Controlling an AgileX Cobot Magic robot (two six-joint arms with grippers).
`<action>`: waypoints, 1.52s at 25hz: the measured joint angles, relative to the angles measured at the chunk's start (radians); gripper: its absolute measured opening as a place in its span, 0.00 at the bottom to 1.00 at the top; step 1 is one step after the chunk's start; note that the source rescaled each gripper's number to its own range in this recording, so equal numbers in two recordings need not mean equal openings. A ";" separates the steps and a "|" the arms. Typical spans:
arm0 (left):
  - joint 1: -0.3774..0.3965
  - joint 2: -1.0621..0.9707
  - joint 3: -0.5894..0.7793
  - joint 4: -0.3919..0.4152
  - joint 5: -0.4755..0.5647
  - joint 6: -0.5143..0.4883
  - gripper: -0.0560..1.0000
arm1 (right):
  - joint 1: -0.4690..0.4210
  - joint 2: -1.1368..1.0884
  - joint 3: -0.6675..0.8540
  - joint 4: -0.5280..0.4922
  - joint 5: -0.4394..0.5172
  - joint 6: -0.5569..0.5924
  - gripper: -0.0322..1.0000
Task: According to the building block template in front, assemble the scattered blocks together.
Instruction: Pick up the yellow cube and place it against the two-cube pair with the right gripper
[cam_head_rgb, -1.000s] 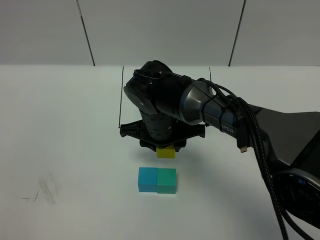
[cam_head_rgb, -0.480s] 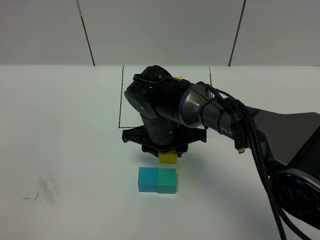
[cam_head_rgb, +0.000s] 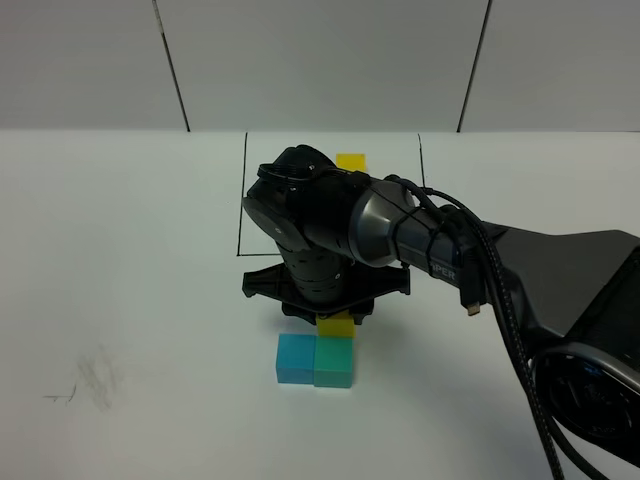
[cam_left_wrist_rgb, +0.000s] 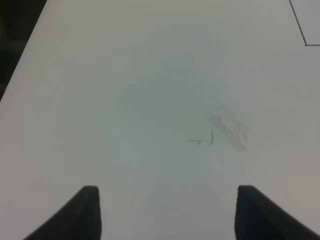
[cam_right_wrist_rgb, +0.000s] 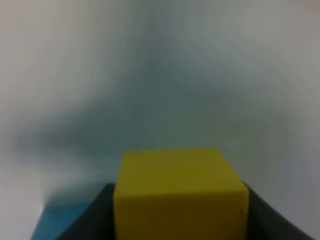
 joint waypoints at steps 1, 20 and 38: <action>0.000 0.000 0.000 0.000 0.000 0.000 0.41 | 0.000 0.000 0.000 0.000 0.000 0.000 0.33; 0.000 0.000 0.000 0.000 0.000 0.000 0.41 | 0.000 0.049 0.000 0.041 -0.040 0.007 0.33; 0.000 0.000 0.000 0.000 0.000 0.000 0.41 | -0.002 0.069 0.000 0.068 -0.058 0.011 0.33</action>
